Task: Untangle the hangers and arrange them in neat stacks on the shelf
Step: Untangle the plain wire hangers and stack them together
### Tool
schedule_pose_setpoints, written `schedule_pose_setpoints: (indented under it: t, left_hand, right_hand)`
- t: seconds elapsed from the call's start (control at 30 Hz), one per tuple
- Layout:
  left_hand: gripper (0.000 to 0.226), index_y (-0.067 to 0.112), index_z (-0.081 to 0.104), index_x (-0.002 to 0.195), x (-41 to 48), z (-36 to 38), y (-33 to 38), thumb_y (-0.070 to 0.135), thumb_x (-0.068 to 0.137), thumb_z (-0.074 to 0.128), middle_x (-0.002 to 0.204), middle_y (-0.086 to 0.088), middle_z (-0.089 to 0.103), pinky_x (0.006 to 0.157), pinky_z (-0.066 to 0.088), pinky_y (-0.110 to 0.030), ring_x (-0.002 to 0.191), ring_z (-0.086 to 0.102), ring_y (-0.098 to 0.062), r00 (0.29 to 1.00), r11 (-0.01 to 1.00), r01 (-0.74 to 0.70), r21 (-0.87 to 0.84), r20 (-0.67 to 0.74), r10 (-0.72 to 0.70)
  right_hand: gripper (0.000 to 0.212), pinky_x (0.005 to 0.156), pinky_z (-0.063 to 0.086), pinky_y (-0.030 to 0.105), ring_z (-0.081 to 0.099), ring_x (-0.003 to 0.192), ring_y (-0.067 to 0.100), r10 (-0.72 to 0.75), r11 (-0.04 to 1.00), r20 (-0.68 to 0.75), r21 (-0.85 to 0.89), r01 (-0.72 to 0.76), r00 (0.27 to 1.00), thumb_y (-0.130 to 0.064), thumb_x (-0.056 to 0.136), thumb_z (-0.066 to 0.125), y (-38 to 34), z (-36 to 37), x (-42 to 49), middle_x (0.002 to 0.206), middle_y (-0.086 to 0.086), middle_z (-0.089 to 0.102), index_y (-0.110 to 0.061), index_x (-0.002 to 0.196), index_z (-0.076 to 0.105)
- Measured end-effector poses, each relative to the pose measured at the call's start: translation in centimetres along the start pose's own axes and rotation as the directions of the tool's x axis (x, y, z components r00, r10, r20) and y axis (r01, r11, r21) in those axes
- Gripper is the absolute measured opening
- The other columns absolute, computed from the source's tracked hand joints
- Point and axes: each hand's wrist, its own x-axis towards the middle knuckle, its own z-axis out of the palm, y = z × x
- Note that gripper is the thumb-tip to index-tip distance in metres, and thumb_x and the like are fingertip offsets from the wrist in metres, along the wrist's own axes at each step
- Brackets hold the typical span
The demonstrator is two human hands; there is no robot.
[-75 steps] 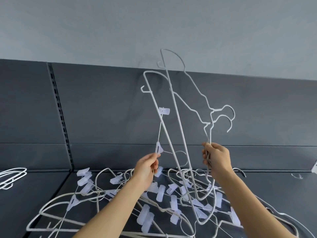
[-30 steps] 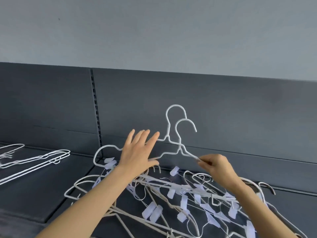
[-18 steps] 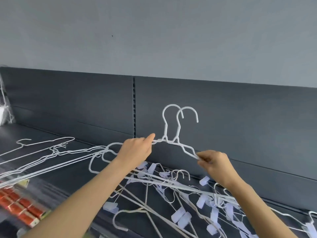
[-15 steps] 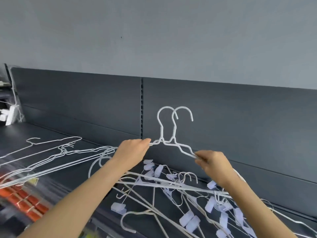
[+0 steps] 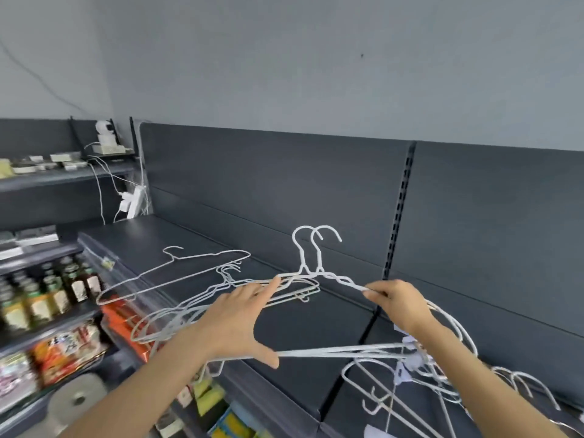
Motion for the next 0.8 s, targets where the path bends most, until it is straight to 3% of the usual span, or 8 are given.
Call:
schedule_pose_setpoints:
  t: [0.07,0.13,0.2,0.33,0.43,0.5,0.63,0.8]
  left_hand:
    - [0.129,0.044,-0.023,0.138,-0.1,0.6,-3.4,0.065,0.052,0.071,0.155,0.004,0.002,0.113,0.027,-0.04,0.142,0.013,-0.021,0.998,1.0,0.014,0.006,0.054,-0.015]
    - [0.126,0.043,-0.02,0.139,-0.1,1.2,-6.2,0.059,0.054,0.071,0.154,0.003,0.005,0.111,0.031,-0.039,0.14,0.017,-0.022,0.997,0.999,0.038,0.026,0.066,-0.04]
    - [0.12,0.035,-0.014,0.143,-0.1,1.5,-8.5,0.052,0.06,0.07,0.151,0.002,0.013,0.106,0.034,-0.034,0.136,0.024,-0.02,0.997,0.996,0.067,0.052,0.036,-0.069]
    - [0.114,0.03,-0.009,0.145,0.6,2.5,-12.1,0.047,0.064,0.069,0.14,0.001,0.026,0.098,0.041,-0.028,0.122,0.037,-0.016,0.991,0.991,0.132,-0.034,0.02,-0.131]
    - [0.115,0.03,-0.006,0.146,1.6,4.1,-15.0,0.043,0.061,0.07,0.134,0.002,0.03,0.099,0.042,-0.03,0.121,0.038,-0.014,0.969,0.957,0.244,-0.156,0.066,-0.237]
    - [0.115,0.027,-0.004,0.147,2.6,5.0,-16.7,0.039,0.059,0.07,0.138,-0.002,0.029,0.104,0.039,-0.03,0.129,0.033,-0.018,0.943,0.915,0.332,-0.227,0.105,-0.316]
    - [0.114,0.021,-0.002,0.147,5.0,6.5,-18.5,0.035,0.062,0.072,0.151,-0.011,0.015,0.113,0.029,-0.034,0.142,0.016,-0.025,0.876,0.812,0.482,-0.328,0.196,-0.441]
    - [0.112,0.02,0.003,0.147,8.0,7.8,-19.0,0.041,0.058,0.066,0.145,-0.007,0.026,0.112,0.027,-0.041,0.138,0.021,-0.025,0.862,0.851,0.492,-0.183,0.236,-0.448]
  right_hand:
    - [0.021,0.073,0.046,0.031,0.063,0.081,0.023,-0.024,0.999,0.088,0.049,0.019,0.996,-0.026,0.09,0.056,-2.0,2.5,2.3,0.085,0.004,0.071,-0.009,0.092,0.069]
    - [0.02,0.063,0.04,0.019,0.055,0.066,0.006,-0.044,0.998,0.153,0.061,0.035,0.987,-0.027,0.09,0.055,-3.7,4.8,4.1,0.067,-0.014,0.06,-0.014,0.092,0.069]
    - [0.022,0.061,0.036,0.022,0.053,0.066,0.013,-0.052,0.998,0.176,0.039,0.046,0.983,-0.027,0.091,0.053,-5.3,6.8,5.5,0.064,-0.01,0.055,-0.011,0.09,0.067]
    - [0.027,0.088,0.039,0.029,0.058,0.098,0.024,-0.108,0.992,0.157,-0.048,0.117,0.982,-0.031,0.093,0.047,-7.7,9.8,8.3,0.095,0.002,0.066,-0.014,0.105,0.064]
    - [0.042,0.109,0.022,0.033,0.037,0.129,0.02,-0.121,0.978,0.172,-0.151,0.147,0.978,-0.029,0.094,0.045,-8.4,10.9,9.8,0.137,-0.001,0.045,-0.021,0.135,0.043]
    - [0.042,0.107,0.027,0.031,0.037,0.129,0.021,-0.126,0.98,0.163,-0.131,0.148,0.979,-0.026,0.094,0.046,-8.2,11.6,9.8,0.138,0.0,0.044,-0.019,0.135,0.042]
    - [0.024,0.088,0.045,0.031,0.053,0.108,0.022,-0.083,0.994,0.115,-0.06,0.09,0.99,-0.018,0.091,0.049,-6.6,13.2,8.0,0.111,0.004,0.062,-0.011,0.107,0.064]
    - [0.02,0.077,0.045,0.028,0.056,0.095,0.018,0.001,0.998,0.168,-0.058,0.009,0.986,-0.017,0.09,0.048,-4.7,14.8,6.5,0.1,0.004,0.063,-0.006,0.09,0.065]
